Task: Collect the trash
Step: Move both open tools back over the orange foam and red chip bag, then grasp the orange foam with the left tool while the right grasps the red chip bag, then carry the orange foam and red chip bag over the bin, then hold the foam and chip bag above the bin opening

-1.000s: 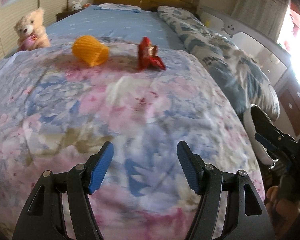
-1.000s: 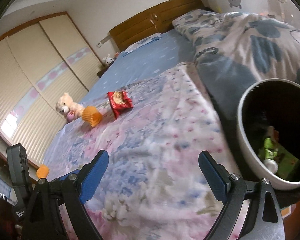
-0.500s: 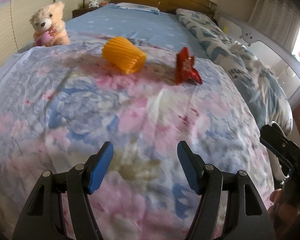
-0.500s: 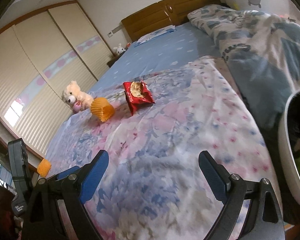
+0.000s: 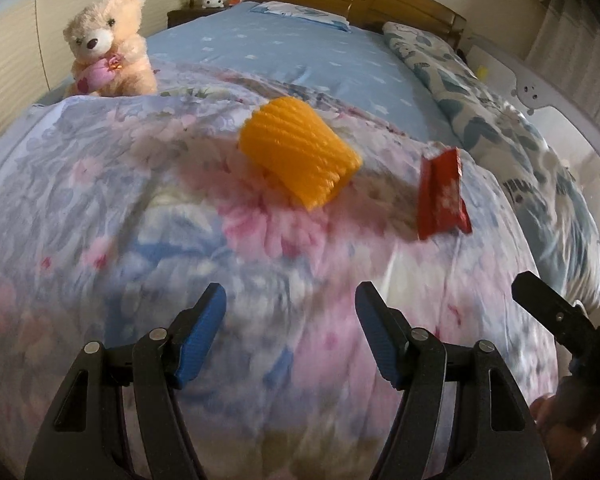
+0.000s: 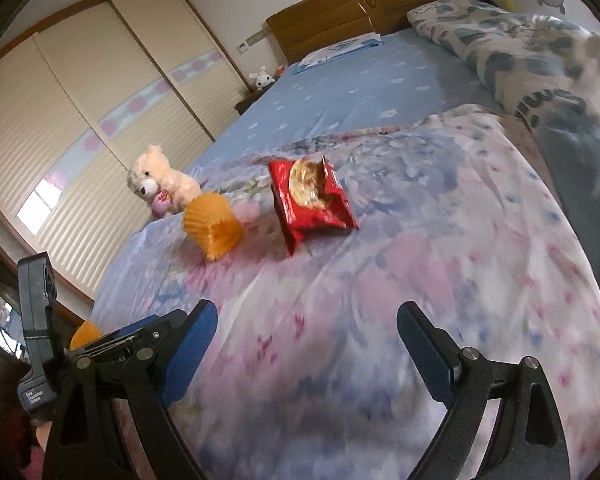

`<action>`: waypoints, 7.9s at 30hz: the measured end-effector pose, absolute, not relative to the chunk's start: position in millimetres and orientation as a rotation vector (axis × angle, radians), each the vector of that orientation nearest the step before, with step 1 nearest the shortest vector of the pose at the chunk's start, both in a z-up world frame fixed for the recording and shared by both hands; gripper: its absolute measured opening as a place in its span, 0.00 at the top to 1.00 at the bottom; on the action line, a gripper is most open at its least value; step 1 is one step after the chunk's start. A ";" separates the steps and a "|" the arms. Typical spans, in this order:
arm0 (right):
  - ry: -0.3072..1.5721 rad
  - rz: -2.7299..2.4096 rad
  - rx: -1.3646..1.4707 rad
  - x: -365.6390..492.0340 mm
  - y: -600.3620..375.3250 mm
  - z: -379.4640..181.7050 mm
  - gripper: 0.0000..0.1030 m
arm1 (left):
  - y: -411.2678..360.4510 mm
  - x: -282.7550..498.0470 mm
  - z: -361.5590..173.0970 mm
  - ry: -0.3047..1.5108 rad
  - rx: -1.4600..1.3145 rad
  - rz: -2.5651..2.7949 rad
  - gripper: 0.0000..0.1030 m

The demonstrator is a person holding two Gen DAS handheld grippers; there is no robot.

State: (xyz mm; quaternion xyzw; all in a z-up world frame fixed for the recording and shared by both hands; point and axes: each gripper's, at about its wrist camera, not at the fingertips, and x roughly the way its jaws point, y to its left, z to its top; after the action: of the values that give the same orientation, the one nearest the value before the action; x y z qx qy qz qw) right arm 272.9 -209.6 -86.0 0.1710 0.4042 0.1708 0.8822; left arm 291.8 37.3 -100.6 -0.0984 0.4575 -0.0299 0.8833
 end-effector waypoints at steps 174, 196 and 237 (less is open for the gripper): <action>0.705 -0.073 0.564 86.4 -506.8 -60.8 0.54 | -333.8 150.3 -66.6 0.994 0.189 -0.732 0.93; 0.703 -0.079 0.561 87.6 -507.3 -60.4 0.54 | -337.5 156.0 -68.7 0.998 0.205 -0.715 0.92; 0.703 -0.074 0.557 92.1 -506.4 -58.8 0.53 | -343.0 154.9 -67.4 0.995 0.218 -0.707 0.92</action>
State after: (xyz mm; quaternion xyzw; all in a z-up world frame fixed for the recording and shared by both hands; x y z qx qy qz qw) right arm 92.1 -506.4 -58.8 0.2691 0.3396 -0.0360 0.9005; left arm 154.9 -343.0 -67.4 0.1023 0.4663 -0.3313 0.8139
